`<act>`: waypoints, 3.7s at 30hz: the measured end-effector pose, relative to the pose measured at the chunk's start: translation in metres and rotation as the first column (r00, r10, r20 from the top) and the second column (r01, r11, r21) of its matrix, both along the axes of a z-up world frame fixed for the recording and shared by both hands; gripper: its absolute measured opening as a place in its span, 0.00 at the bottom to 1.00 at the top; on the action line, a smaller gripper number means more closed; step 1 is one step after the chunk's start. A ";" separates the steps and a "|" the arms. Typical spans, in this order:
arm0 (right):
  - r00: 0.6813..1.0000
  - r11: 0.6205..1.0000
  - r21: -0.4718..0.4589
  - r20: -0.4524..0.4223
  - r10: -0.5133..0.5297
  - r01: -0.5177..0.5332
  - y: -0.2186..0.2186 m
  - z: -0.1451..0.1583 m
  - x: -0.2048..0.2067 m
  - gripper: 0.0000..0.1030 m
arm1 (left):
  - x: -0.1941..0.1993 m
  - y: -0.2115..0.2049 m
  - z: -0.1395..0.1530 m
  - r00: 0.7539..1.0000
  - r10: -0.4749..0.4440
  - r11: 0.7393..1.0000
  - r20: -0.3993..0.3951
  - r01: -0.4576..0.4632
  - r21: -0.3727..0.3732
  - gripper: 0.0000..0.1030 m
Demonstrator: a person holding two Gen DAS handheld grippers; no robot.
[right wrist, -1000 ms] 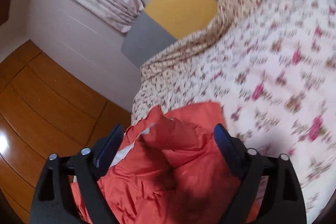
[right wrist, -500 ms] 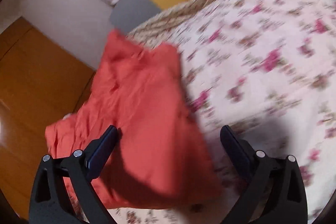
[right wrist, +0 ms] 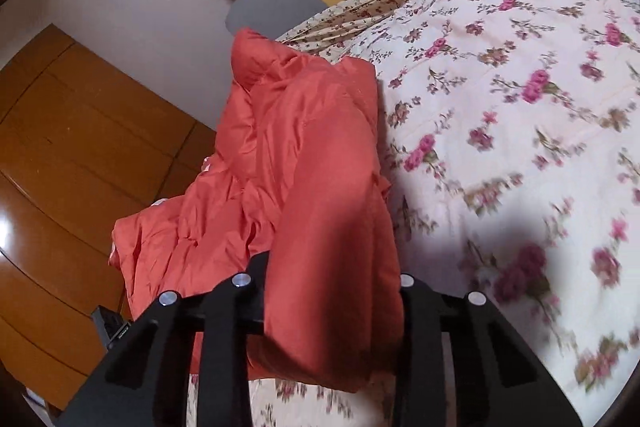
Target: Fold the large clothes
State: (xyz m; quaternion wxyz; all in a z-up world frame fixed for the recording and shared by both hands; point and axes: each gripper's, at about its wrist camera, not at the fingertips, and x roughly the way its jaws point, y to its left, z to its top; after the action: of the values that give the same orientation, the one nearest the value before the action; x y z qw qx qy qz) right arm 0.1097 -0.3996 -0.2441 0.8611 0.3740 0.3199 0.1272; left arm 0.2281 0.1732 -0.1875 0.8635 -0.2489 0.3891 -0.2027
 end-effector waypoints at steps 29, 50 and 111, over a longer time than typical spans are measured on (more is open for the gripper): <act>0.991 0.952 -0.275 0.064 -0.121 0.134 -0.015 0.070 -0.067 0.84 | -0.134 0.021 0.071 0.962 0.012 0.987 0.273 -0.055 0.153 0.95; 0.970 0.873 -0.462 0.239 -0.049 0.158 0.043 0.141 0.006 0.10 | -0.042 -0.020 0.127 0.938 0.011 0.993 0.348 -0.050 0.104 0.19; 0.990 0.838 -0.537 0.142 -0.026 0.098 0.090 0.102 0.082 0.47 | -0.004 -0.133 0.083 0.958 0.031 0.939 0.286 -0.125 0.319 0.87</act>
State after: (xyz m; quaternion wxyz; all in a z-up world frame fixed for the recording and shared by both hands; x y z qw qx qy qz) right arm 0.1922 -0.3092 -0.1419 0.9542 0.1165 0.2743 0.0274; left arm 0.2240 0.0407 -0.1049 0.9463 -0.0836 0.2830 -0.1319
